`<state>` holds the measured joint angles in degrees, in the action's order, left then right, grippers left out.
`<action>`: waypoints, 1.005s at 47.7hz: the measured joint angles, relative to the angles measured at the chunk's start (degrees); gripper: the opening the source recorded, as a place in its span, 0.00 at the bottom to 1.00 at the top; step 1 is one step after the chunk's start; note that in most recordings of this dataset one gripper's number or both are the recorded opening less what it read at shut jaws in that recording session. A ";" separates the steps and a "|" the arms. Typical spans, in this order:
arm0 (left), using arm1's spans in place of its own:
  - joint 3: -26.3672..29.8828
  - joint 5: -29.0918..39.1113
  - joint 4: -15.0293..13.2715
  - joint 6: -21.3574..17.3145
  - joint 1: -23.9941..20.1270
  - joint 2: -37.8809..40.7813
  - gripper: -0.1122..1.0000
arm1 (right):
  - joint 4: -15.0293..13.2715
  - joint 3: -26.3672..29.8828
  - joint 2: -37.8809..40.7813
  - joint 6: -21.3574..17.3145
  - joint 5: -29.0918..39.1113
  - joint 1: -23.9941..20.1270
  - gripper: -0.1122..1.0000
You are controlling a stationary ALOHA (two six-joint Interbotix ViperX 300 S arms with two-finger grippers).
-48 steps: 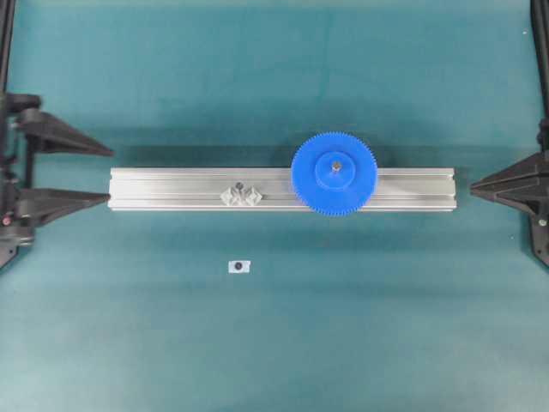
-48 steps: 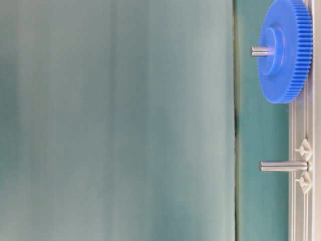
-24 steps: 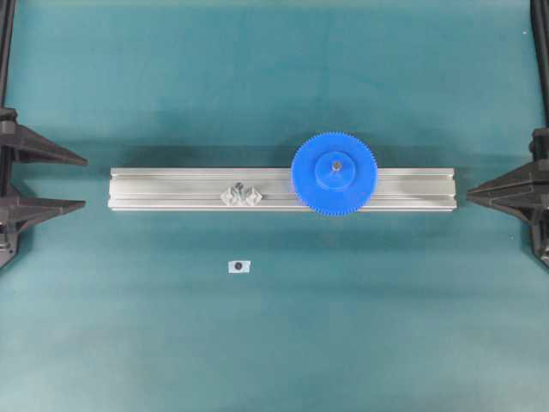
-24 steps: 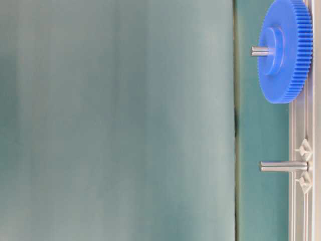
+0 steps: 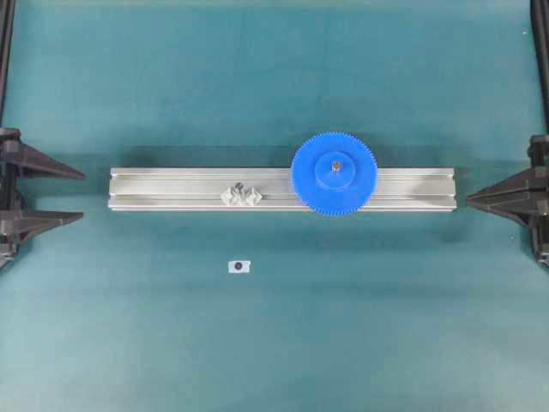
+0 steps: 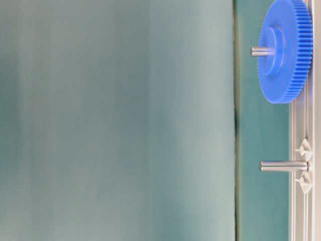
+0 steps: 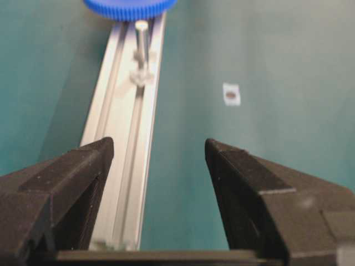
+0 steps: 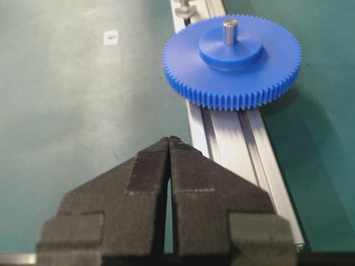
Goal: Find the location of the shaft and insert the large gear.
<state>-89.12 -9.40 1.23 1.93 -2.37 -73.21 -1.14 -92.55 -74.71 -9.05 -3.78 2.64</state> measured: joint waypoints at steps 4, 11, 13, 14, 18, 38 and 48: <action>-2.02 0.00 0.00 -0.09 0.00 0.18 0.74 | 0.00 0.00 0.00 0.00 -0.09 0.00 0.12; -3.08 -0.09 -0.09 -0.09 0.00 0.62 0.74 | 0.00 0.09 0.00 0.00 -0.09 0.00 0.12; -3.08 -0.09 0.00 -0.18 0.00 0.62 0.74 | 0.00 0.09 0.00 0.00 -0.09 0.00 0.12; -3.08 -0.09 0.00 -0.26 0.00 0.62 0.74 | 0.00 0.09 0.00 0.00 -0.09 0.00 0.12; -3.08 -0.09 0.00 -0.09 0.00 0.62 0.74 | 0.00 0.09 0.00 0.00 -0.09 0.00 0.12; -3.08 -0.09 0.00 -0.18 0.00 0.62 0.74 | 0.00 0.00 0.00 0.00 -0.09 0.00 0.12; -3.08 -0.09 0.00 -0.18 0.09 0.62 0.74 | 0.00 0.00 0.00 0.00 -0.09 0.00 0.12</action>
